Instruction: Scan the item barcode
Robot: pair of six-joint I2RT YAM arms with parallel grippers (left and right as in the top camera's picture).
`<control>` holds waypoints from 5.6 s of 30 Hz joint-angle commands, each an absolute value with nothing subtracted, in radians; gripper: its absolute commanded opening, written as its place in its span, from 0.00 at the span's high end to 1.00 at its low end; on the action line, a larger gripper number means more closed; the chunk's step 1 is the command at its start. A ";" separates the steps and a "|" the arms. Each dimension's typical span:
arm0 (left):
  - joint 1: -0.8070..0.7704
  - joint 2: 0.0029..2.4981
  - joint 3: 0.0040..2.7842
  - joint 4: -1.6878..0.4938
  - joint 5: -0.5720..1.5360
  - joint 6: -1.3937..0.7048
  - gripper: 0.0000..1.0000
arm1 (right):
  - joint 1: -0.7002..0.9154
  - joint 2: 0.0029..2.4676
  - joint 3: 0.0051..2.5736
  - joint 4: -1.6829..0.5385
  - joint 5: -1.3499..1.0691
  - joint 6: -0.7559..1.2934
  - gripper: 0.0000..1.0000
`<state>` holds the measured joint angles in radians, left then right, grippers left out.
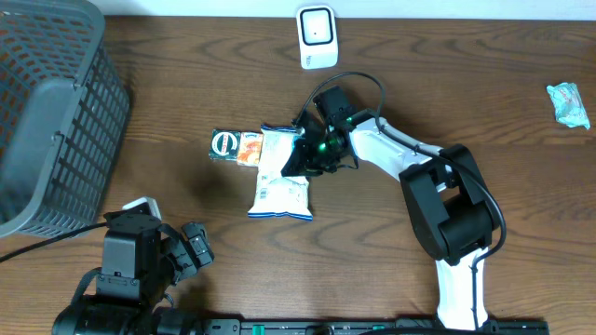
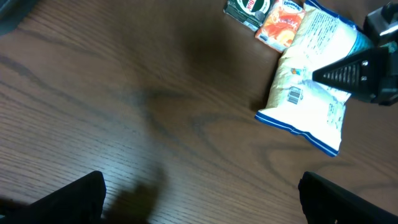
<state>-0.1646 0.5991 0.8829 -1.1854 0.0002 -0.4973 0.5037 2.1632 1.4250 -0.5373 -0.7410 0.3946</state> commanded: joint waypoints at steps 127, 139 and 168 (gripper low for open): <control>-0.162 0.595 0.881 -1.188 -0.009 -0.495 0.02 | -0.274 1.949 1.672 -1.212 0.330 0.295 0.99; -0.162 0.595 0.881 -1.188 -0.009 -0.495 0.02 | 0.238 2.051 1.663 -1.184 0.753 0.469 0.99; -0.162 0.595 0.881 -1.188 -0.009 -0.495 0.02 | 0.421 2.117 1.803 -1.187 0.099 0.388 0.52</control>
